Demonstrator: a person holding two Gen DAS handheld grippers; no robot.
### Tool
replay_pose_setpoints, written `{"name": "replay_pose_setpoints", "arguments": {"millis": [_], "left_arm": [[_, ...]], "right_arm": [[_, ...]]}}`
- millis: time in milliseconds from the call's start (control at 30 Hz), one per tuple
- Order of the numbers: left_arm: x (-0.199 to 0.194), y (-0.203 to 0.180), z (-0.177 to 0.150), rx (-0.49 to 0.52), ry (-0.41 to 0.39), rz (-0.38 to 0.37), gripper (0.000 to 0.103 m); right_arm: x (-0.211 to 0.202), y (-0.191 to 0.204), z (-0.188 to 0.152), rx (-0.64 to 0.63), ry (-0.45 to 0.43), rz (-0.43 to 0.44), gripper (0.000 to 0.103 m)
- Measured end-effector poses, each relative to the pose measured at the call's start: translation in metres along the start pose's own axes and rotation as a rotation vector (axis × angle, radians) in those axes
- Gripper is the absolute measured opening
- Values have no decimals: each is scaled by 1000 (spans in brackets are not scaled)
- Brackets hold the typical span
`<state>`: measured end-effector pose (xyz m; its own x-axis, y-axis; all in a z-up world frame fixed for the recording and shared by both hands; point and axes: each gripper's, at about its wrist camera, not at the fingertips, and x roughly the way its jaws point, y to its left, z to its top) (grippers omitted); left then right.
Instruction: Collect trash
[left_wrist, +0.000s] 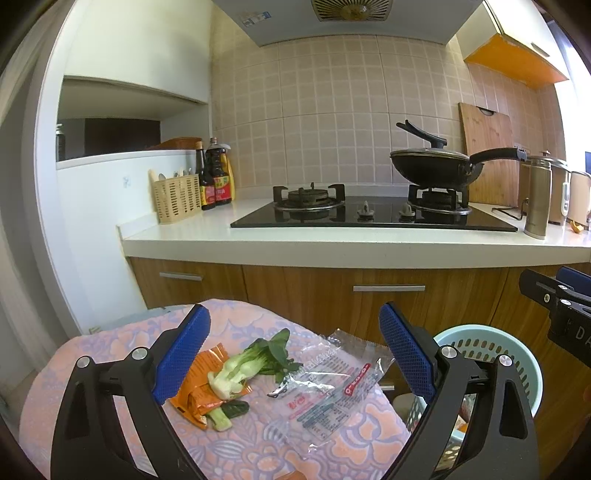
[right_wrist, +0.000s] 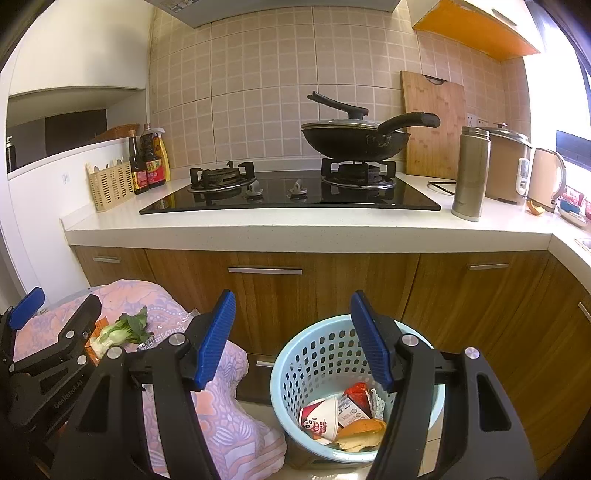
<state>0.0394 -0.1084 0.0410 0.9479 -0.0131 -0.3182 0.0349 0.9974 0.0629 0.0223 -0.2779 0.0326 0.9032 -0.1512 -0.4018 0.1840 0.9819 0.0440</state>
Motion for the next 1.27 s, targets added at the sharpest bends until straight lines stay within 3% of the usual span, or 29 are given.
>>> {"name": "replay_pose_setpoints", "arguments": {"millis": [1033, 1267], "left_arm": [[5, 5, -2, 7, 15, 11, 90], [2, 6, 0, 0, 11, 5, 95]], "right_arm": [[2, 1, -2, 6, 9, 3, 61], [2, 0, -2, 6, 8, 2, 61]]}}
